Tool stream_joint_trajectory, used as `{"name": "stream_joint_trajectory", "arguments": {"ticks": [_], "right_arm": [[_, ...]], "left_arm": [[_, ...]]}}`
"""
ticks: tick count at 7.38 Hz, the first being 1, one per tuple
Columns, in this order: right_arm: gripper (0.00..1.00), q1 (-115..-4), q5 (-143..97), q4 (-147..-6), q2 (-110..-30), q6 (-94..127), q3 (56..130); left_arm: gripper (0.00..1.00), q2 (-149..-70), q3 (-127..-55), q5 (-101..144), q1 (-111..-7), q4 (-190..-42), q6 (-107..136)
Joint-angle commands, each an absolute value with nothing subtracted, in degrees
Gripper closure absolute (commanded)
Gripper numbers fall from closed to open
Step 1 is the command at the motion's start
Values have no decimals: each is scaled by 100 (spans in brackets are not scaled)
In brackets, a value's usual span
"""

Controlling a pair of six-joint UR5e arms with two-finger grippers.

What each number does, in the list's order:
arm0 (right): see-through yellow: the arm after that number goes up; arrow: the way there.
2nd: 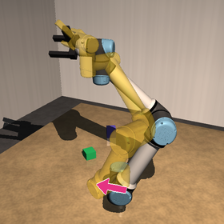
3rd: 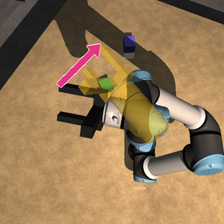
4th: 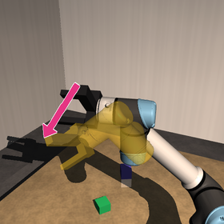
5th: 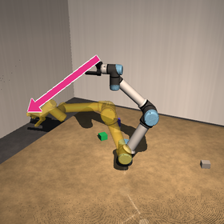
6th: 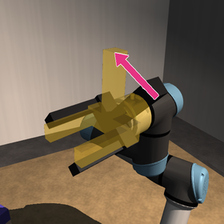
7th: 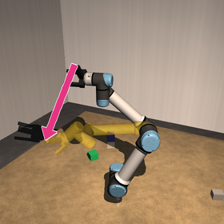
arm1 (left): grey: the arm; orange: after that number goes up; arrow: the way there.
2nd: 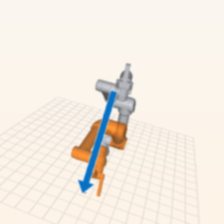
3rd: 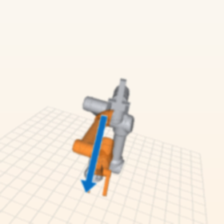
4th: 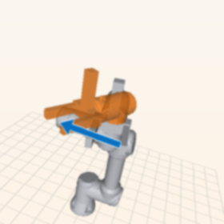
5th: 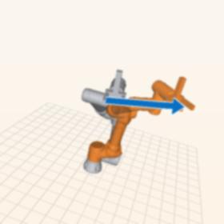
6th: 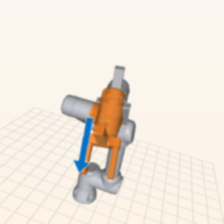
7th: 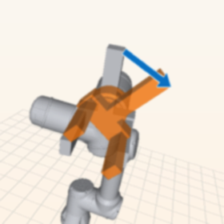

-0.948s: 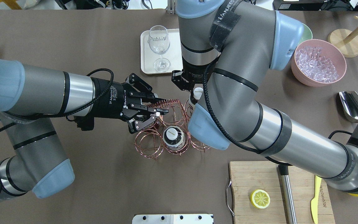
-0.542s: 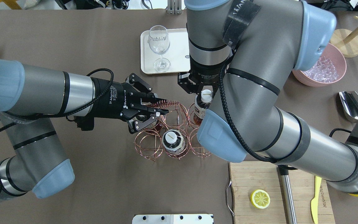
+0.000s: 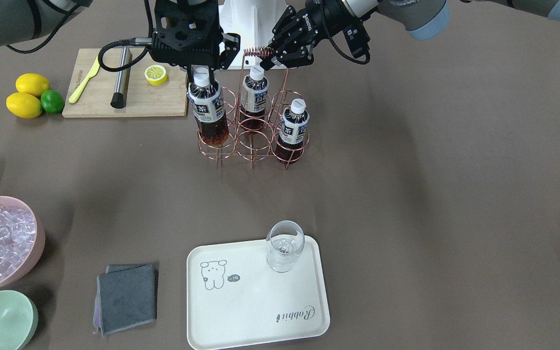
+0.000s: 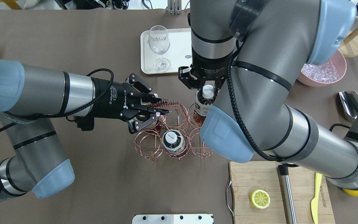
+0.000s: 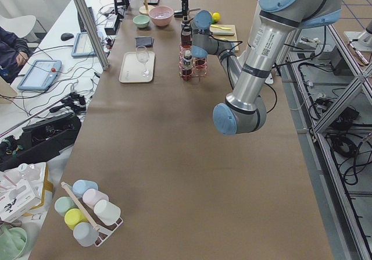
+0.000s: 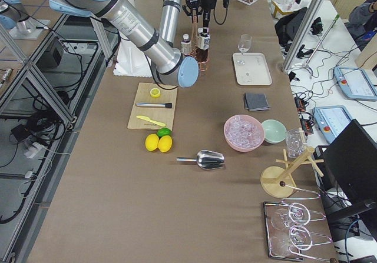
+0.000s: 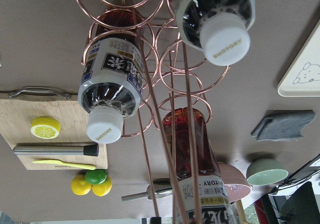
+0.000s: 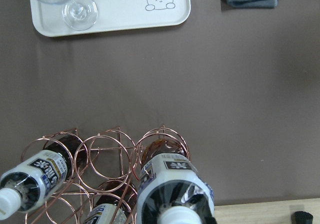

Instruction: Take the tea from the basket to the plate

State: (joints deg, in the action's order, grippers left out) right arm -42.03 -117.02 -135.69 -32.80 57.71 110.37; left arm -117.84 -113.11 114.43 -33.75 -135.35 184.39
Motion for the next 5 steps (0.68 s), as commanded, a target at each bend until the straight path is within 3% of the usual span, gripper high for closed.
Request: {"name": "stream_joint_trajectory", "arguments": {"ticks": [1,3,5], "right_arm": [[100,-4578,-11987,-13544,-3191,5504,10847],[100,-4912,-12330,-13186,-2788,5265,9929],[100,-5132,-12646,-11969,-2733,5238,8708]], "left_arm": [[100,-11786,-11320,11443,-3384,-13535,18439],[100,-11812,-11320,11443,-3419,-13518,18448],[100,-11847,-11329,11443,-3436,-13509,18439]]}}
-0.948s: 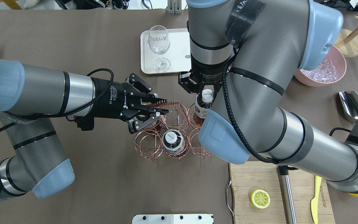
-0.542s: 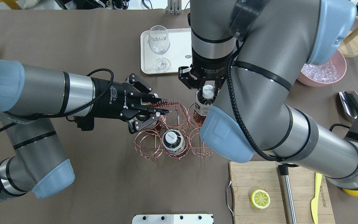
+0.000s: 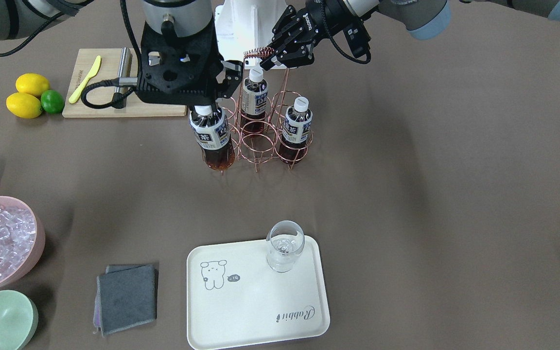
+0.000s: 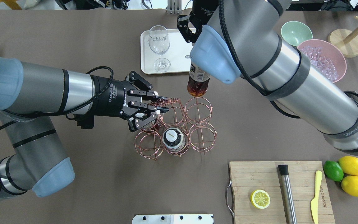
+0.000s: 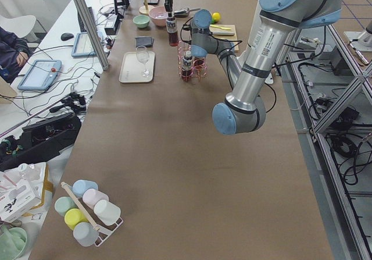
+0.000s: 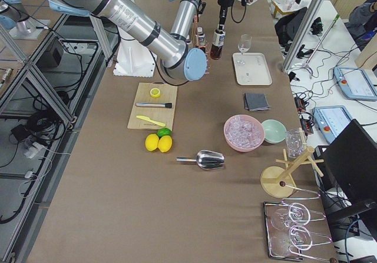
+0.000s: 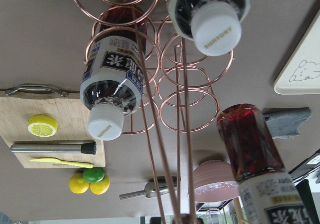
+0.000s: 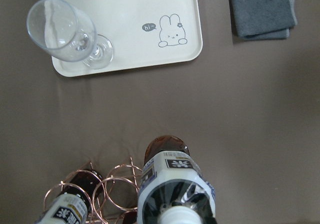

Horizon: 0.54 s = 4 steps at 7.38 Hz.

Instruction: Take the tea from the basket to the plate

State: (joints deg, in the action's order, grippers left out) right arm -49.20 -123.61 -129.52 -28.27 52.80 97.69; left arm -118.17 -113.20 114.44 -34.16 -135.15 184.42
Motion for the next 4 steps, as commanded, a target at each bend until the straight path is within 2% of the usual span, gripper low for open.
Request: {"name": "stream_joint_trajectory", "arguments": {"ticks": [1,4], "right_arm": [[100,-5220,-12734,-11562,-2716,5047,8275],[100,-5475,-12823,-10419,-2725,4623,7113]], "left_arm": [[100,-11856,-11347,11443,-3445,-13500,18448],[100,-12005,-11390,11452,-3586,-13474,18597]]}}
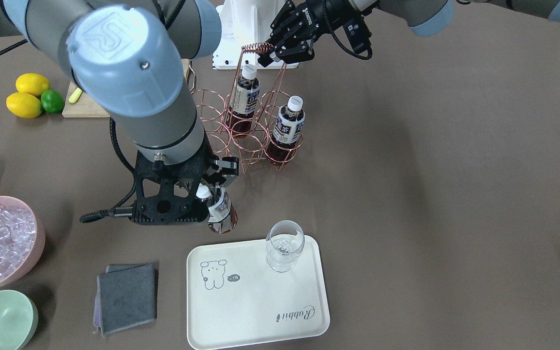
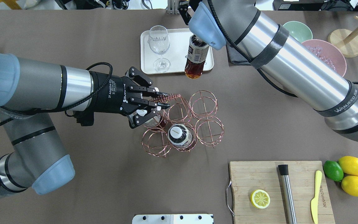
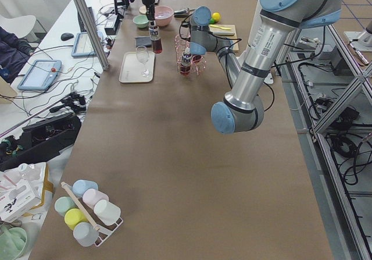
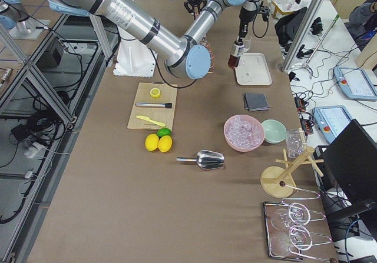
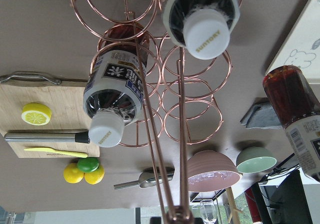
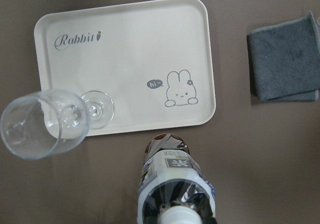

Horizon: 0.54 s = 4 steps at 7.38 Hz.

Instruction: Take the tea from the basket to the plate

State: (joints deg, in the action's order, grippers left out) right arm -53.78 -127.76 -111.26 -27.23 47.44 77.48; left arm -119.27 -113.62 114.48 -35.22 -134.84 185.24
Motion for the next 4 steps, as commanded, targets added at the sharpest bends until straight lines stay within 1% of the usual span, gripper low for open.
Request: {"name": "stream_joint_trajectory", "arguments": {"ticks": [1,4], "right_arm": [[100,-5484,-12806,-10232,-2725,4562,6945],[100,-5484,-12762,-9661,-2725,4474,6443]], "left_arm": [[100,-12032,-11399,11487,-3638,-13474,18606],[100,-11980,-11531,12223,-4234,-13413,17987]]}}
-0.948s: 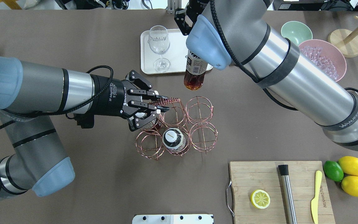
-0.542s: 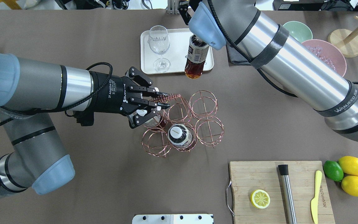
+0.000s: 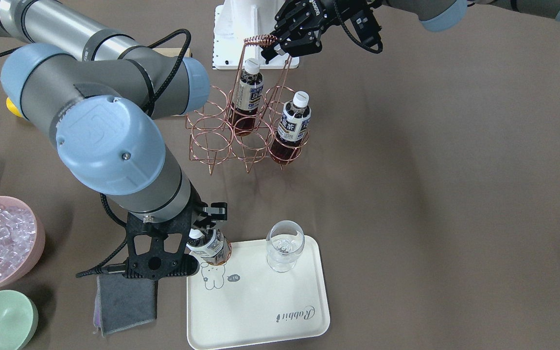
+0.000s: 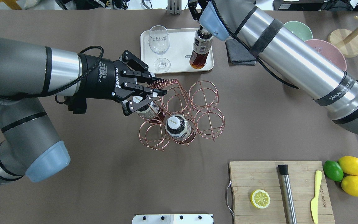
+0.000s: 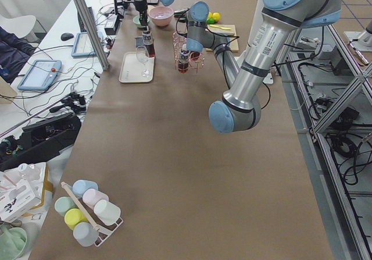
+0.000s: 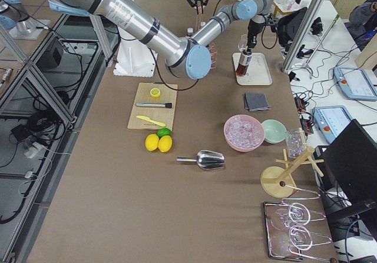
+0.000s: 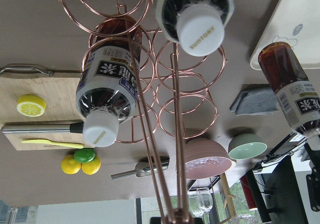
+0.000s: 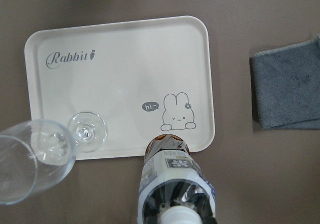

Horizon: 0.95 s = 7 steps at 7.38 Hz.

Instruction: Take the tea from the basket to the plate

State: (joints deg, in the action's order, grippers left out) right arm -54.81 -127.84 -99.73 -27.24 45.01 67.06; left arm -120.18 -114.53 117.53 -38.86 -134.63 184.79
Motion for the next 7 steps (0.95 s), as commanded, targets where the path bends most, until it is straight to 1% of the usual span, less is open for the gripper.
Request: {"name": "stream_joint_trajectory", "arguments": {"ticks": [1,4,5,7], "right_arm": [[100,-5484,-12744,-9624,-2716,4430,6399],[100,-5484,-12595,-9563,-2427,4202,5952],[100,-5484,-12499,-9188,-2426,4201,5741],[100,-5484,-12349,-8922,-2382,4201,5555]], "left_arm": [[100,-11936,-11566,12321,-4245,-13412,17426],[100,-11778,-11601,12803,-4446,-13369,15736],[100,-11629,-11602,13258,-4769,-13342,15141],[100,-11462,-11602,14339,-5630,-12896,14251]]}}
